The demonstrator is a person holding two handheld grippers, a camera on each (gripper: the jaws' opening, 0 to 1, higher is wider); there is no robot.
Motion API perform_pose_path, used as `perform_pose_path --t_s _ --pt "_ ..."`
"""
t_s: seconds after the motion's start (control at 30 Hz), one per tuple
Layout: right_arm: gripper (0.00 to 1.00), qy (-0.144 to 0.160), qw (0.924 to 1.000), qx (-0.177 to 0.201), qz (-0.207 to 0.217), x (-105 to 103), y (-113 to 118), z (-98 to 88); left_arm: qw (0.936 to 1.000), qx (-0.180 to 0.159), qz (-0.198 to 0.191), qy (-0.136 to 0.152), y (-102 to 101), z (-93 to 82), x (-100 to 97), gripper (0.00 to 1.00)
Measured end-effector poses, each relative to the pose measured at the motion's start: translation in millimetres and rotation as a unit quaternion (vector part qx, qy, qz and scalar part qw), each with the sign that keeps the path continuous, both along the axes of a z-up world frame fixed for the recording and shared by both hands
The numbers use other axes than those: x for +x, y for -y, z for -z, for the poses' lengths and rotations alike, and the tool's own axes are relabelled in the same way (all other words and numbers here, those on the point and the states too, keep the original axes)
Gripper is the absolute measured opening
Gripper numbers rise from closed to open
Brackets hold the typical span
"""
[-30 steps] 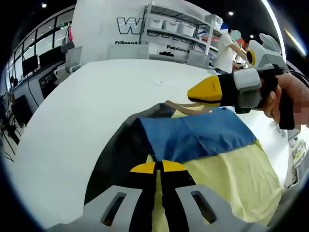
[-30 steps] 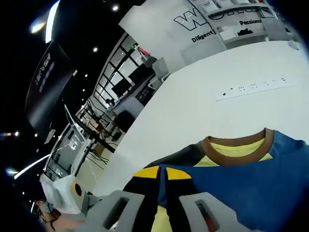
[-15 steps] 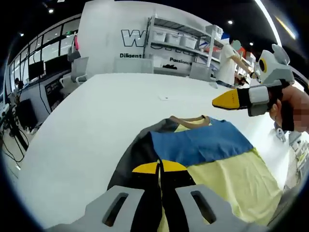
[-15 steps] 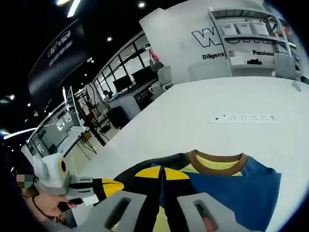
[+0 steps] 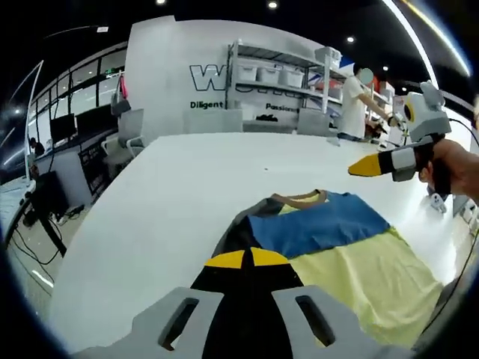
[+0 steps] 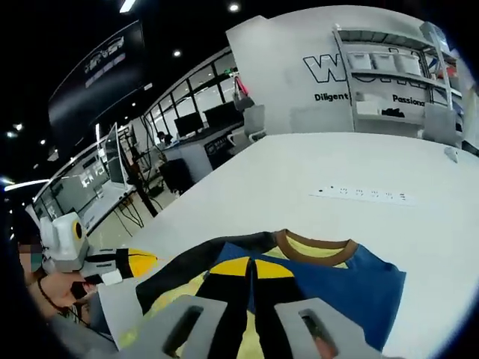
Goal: Fold the garment on the visible template until the final outline fits inside the template.
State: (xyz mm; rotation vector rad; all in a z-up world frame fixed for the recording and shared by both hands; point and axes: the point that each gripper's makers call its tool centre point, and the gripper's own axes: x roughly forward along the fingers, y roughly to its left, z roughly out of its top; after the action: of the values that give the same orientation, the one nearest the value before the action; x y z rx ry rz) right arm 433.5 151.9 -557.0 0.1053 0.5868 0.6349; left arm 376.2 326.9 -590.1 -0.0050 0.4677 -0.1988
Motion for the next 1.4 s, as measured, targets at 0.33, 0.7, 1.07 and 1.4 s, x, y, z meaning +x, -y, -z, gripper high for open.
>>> perform_pose_path --t_s 0.33,0.7,1.07,1.4 --pt "0.00 0.010 0.9997 -0.021 0.012 -5.5 23.7 7.8 0.9997 0.019 0.010 -0.014 -11.7 5.7 -16.4 0.00" --pt "0.10 0.008 0.9979 -0.063 0.015 -10.8 55.0 30.8 0.9987 0.023 0.027 -0.036 -28.1 15.4 -32.3 0.21" --pt "0.24 -0.018 0.9910 -0.112 0.071 -9.2 111.4 62.0 0.9942 -0.007 0.029 -0.103 -35.5 48.3 -63.0 0.26" --pt "0.27 -0.052 0.9805 -0.161 0.100 -13.1 153.2 94.8 0.9903 0.015 0.048 -0.129 -32.1 65.2 -72.0 0.24"
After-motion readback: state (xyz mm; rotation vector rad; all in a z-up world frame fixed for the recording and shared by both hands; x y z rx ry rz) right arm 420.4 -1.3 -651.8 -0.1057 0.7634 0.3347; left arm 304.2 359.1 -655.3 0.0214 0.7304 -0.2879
